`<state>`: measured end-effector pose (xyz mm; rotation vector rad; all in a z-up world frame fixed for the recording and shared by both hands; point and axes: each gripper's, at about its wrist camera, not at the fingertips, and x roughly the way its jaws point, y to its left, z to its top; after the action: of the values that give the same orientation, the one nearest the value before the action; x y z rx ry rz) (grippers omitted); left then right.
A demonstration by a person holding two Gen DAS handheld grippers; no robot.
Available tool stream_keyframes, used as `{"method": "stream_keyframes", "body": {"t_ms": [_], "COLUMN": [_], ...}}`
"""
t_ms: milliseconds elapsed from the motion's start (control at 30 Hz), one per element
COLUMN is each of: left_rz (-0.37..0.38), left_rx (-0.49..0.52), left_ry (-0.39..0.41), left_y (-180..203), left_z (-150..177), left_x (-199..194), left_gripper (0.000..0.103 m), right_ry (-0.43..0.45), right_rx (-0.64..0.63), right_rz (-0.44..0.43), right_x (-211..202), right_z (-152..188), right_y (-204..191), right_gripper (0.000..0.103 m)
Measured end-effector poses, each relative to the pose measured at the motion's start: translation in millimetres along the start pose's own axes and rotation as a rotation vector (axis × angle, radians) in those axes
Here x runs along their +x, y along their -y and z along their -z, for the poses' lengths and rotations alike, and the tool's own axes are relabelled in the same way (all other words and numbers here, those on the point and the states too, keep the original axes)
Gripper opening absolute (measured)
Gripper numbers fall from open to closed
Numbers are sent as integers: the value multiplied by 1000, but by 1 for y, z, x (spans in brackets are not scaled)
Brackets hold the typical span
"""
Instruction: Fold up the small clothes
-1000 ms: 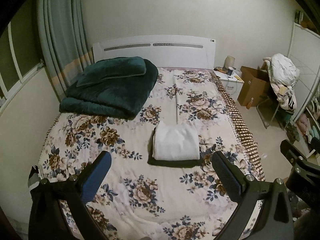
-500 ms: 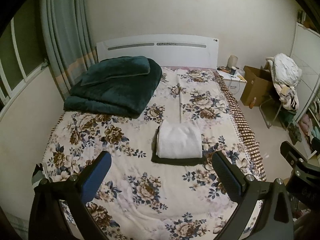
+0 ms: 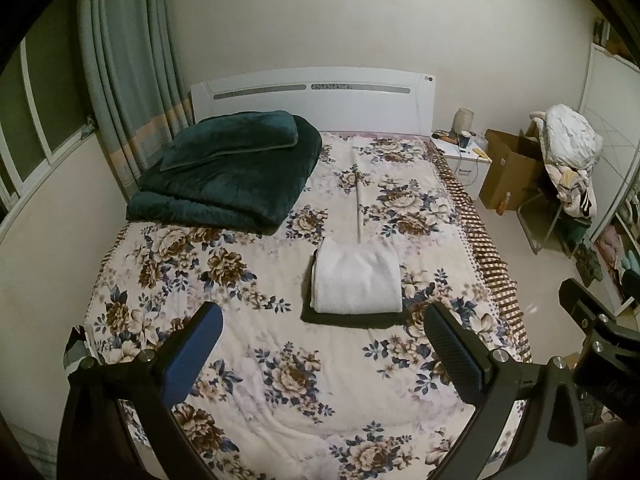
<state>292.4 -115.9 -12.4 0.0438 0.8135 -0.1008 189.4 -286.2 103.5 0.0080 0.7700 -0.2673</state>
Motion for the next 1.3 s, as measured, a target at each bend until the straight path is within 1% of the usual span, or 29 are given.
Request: {"method": "stream_keyframes", "body": {"t_ms": [233,367,667,1033,1300], "left_rz": [-5,-5,-5,-5,-5], "left_rx": [-4,-4,-12,-14,-13], "left_ry": [8,9,17,17,18], "left_y": [1,0,-1,0,0], "left_z": [0,0,-4,-4,-3], "left_x": [-3,-3,-9,-11,-11], "left_gripper": [103,103,103,103,103], "right_ry": [5,10,10,4,5], "right_rx": [1,9,10,15,21], "right_rz": [-2,4,1,-12,-10], "right_x": [-1,-10,-9,-16,-19], "right_z": [1,12,12,15,19], "right_y": [0,-1,-1,-9,-7], "right_gripper": [103,103,103,103,103]}}
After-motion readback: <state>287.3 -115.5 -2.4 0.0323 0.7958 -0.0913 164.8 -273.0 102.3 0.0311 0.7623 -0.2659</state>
